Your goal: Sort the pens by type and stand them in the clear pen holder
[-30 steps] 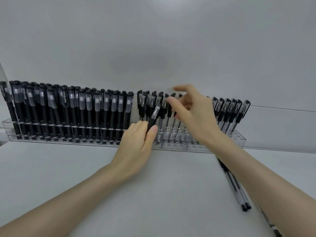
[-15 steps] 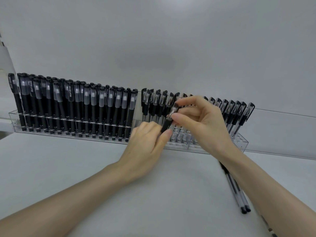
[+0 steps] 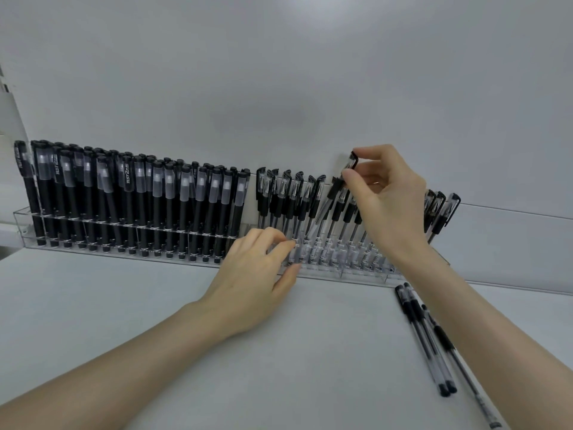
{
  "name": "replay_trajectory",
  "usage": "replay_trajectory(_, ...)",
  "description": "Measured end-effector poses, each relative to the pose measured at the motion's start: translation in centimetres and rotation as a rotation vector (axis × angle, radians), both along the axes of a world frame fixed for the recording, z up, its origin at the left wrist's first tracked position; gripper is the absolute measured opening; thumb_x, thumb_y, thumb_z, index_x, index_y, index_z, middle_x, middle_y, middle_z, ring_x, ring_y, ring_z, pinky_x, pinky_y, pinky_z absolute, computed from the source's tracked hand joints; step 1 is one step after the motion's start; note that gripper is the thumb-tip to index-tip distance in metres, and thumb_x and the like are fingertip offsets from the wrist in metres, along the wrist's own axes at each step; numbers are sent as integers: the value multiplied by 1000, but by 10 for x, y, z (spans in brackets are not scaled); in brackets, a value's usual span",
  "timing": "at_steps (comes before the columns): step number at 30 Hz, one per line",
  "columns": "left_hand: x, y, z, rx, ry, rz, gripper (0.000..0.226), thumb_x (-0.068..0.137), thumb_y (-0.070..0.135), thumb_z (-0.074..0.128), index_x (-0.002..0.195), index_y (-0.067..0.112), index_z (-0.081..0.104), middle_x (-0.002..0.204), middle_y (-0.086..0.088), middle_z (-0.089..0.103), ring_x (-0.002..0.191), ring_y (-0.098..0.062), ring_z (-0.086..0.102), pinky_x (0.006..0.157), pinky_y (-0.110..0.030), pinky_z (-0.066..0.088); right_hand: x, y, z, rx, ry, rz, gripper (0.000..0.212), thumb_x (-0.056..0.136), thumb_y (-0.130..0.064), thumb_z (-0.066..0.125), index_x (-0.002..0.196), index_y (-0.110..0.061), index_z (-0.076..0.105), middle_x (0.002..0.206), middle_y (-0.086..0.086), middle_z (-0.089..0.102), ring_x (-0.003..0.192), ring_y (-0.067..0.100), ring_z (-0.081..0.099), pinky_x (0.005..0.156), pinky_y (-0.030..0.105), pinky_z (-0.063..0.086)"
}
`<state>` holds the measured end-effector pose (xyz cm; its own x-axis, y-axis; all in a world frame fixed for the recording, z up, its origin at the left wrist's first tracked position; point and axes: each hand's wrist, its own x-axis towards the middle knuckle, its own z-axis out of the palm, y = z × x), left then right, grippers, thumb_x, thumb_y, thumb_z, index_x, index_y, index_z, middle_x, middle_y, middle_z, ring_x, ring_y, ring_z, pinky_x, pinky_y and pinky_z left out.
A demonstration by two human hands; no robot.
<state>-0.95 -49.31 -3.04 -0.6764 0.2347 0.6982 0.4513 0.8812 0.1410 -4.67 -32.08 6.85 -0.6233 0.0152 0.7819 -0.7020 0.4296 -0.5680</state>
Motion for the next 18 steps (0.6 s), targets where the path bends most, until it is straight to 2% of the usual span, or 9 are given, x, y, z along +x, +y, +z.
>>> replay_trajectory(6, 0, 1, 0, -33, -7, 18, 44, 89, 39, 38, 111, 11, 65, 103, 0, 58, 93, -18, 49, 79, -34, 44, -5, -10, -9, 192, -36, -29, 18, 89, -10, 63, 107, -12, 64, 81, -3, 63, 73, 0, 57, 70, 8, 46)
replay_trajectory(10, 1, 1, 1, -45, -24, 31, 44, 90, 38, 38, 112, 11, 65, 103, 0, 58, 94, -18, 47, 79, -33, 44, -5, -14, -6, 259, -45, -39, 20, 89, -11, 63, 109, -13, 64, 78, -5, 62, 72, 5, 58, 71, 14, 48)
replay_trajectory(14, 2, 1, 2, -40, -49, 36, 43, 89, 38, 39, 110, 11, 65, 103, 0, 58, 94, -18, 48, 78, -33, 44, -7, -13, -1, 289, -86, -48, 18, 89, -12, 64, 107, -15, 65, 81, 0, 66, 76, 14, 62, 76, 25, 51)
replay_trajectory(18, 3, 2, 3, -48, -69, 44, 44, 89, 38, 38, 111, 11, 65, 103, 0, 58, 94, -18, 48, 78, -35, 46, -7, -14, -10, 326, -103, -61, 20, 89, -12, 64, 109, -14, 65, 76, -8, 59, 74, 13, 59, 81, 32, 51)
